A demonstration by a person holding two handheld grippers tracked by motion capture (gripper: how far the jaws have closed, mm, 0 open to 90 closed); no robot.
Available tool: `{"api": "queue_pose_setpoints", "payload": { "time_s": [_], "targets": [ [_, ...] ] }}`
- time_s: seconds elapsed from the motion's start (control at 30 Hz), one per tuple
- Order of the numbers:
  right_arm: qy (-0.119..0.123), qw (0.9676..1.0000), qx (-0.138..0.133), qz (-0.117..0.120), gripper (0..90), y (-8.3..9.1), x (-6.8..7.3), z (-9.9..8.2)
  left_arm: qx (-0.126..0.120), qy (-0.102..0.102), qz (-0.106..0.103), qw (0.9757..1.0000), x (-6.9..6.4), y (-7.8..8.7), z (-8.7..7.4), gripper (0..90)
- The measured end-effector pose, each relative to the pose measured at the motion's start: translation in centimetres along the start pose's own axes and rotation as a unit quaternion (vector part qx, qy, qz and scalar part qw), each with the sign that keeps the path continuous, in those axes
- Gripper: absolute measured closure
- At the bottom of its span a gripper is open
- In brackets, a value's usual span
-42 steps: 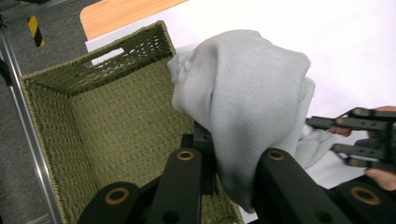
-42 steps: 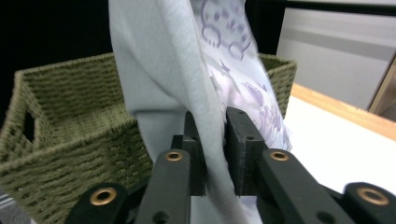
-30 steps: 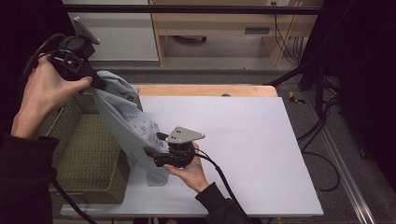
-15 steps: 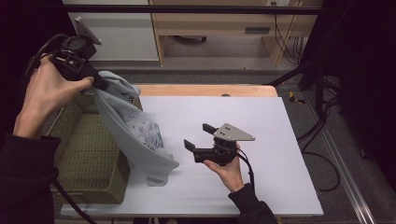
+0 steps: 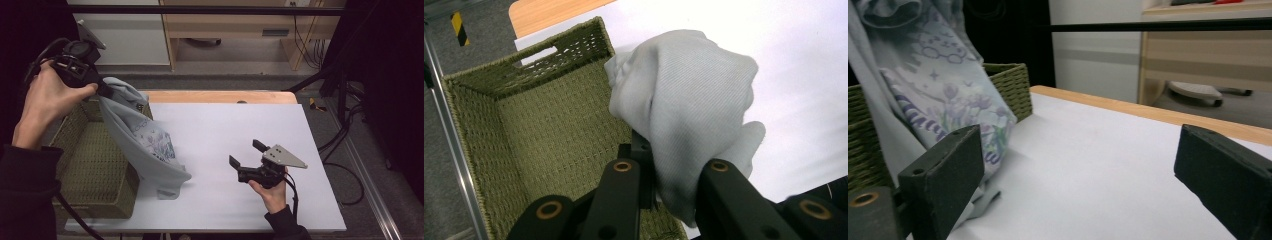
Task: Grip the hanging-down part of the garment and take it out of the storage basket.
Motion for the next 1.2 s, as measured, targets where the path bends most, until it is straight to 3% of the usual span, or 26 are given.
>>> {"api": "queue_pose_setpoints", "payload": {
  "time_s": [0.57, 0.87, 1.2],
  "targets": [
    [-0.016, 0.9988, -0.009, -0.044, 0.7, 4.6, -1.9, -3.0, -0.001, 0.004, -0.004, 1.0000, 0.6, 0.0, -0.4, 82.3],
    [-0.015, 0.9983, -0.007, -0.056, 0.3, 5.7, -2.2, -4.2, -0.001, 0.003, -0.002, 1.0000, 0.5, 0.0, -0.4, 82.3],
    [-0.012, 0.9980, -0.004, -0.062, 0.4, 5.7, -2.6, -4.8, -0.003, 0.001, -0.005, 1.0000, 0.0, 0.0, -0.2, 82.3]
  ]
}}
Point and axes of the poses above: each handheld gripper's, and its own axes: y roughly backward along the jaws, z roughly out of its top, x roughly to its left, the point moved 3 cm from there along -y, roughly forward along the jaws, and after that the axes turned 5 degrees about -y, right-handed, at the moved point
